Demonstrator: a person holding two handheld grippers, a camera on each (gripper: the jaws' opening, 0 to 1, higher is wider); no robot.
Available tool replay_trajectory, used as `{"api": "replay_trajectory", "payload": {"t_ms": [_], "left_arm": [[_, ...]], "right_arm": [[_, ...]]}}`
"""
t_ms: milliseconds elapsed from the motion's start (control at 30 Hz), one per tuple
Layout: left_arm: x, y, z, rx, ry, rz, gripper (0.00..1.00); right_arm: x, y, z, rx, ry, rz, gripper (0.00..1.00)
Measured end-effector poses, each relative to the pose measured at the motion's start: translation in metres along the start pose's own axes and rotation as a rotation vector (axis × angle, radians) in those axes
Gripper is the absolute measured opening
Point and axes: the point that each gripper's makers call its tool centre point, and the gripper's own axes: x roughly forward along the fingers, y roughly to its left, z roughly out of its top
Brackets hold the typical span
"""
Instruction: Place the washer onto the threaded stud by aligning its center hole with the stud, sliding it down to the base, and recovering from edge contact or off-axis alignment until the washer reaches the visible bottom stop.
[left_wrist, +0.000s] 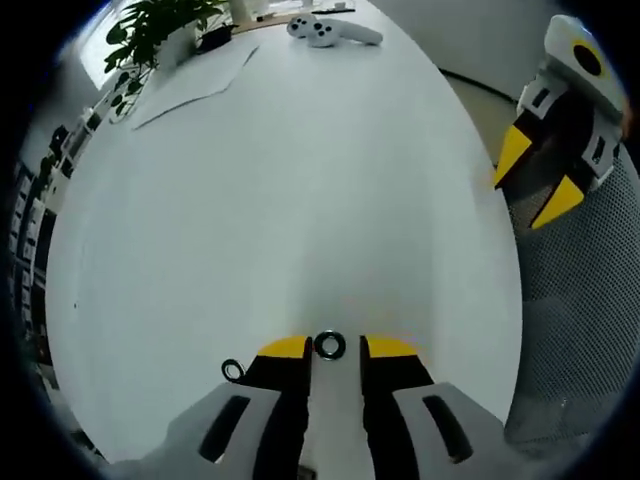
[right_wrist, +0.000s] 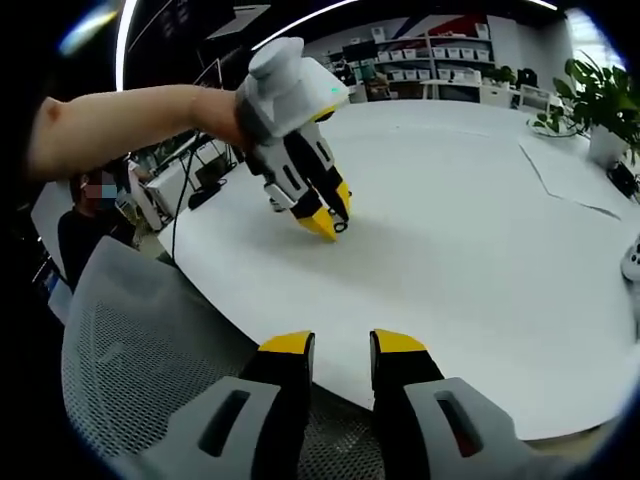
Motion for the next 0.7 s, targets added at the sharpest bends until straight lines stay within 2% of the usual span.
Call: {"api": "replay_trajectory", "payload": {"t_ms": [67,400,700], "left_arm": [[-0.0001,-0.0029,0.0001,0.065,0.011,-0.010,0.12],[-0.0015,-0.0060,-0.0064,0.067,0.043,-0.007,0.11],[-0.0013,-0.0069,-0.0068,0.067,0.047,0.007,0.10]], "right_arm": [[0.0001,-0.0003,-0.0001,-0.002,0.001,-0.001,0.25],[0.0004,-0.0007,-0.0011,0.000,0.007,-0.003,0.25],[0.0001,-0.0007,-0.0010,0.002,0.006,-0.004,0.25]]}}
